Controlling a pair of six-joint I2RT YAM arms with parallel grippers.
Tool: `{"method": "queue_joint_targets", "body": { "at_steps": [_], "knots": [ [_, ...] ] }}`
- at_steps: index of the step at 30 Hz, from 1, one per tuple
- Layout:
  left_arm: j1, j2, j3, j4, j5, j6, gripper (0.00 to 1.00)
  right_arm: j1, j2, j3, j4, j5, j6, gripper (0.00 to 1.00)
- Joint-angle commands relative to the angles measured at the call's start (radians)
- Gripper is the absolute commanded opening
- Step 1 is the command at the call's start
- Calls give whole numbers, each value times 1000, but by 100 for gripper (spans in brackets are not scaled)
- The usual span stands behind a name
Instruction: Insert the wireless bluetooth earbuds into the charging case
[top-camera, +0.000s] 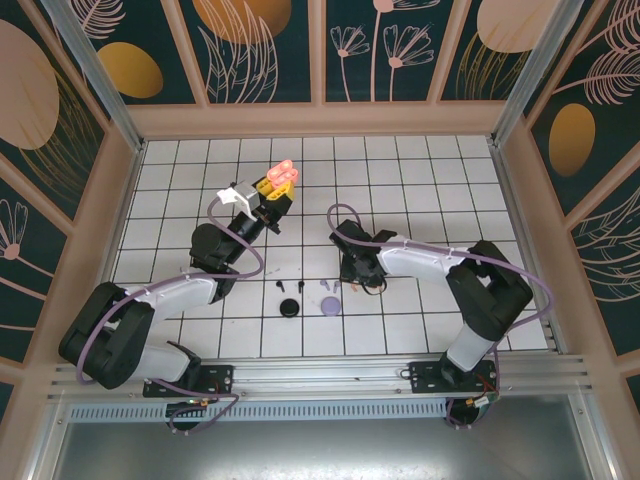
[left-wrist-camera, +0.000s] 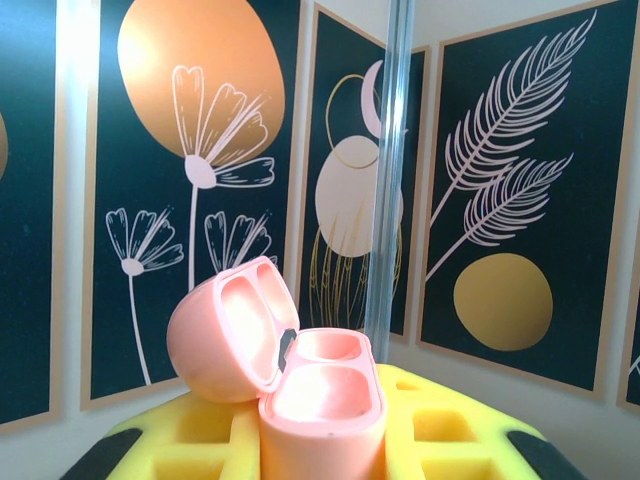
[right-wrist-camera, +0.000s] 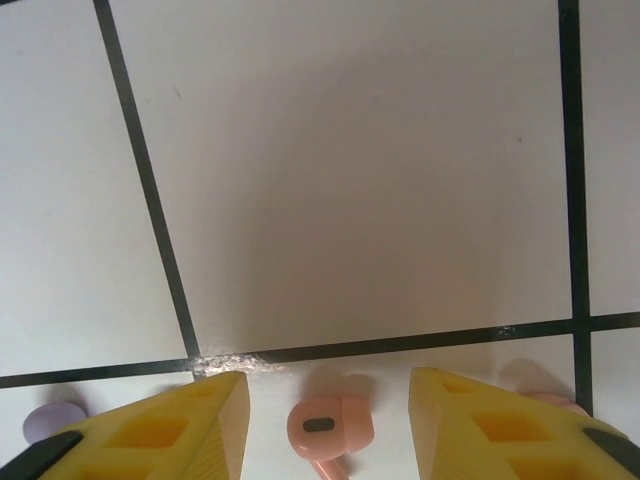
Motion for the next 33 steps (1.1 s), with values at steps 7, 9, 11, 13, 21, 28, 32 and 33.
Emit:
{"method": "queue_joint_targets", "body": {
  "at_steps": [7,9,11,13,21,28,32,33],
  "knots": [
    [-7,-24,7,54,16,11,0,17,40,21,19,-6,4,47],
    [-8,-24,5,54,17,9,0,21,45,18,24,-8,7,47],
    [-8,-23,8,54,18,7,0,25,50,18,28,-10,7,46],
    [-8,-22,8,54,21,6,0,28,56,16,32,-11,8,46],
    [-9,-23,5,52,31,-1,0,35,64,2,32,-3,15,43],
    [-8,-23,4,52,32,0,0,40,65,1,27,5,18,40],
    [-9,-20,4,54,32,0,0,49,66,3,20,11,19,40],
    [-10,-21,3,54,32,0,0,52,68,5,18,13,19,40]
  ]
}}
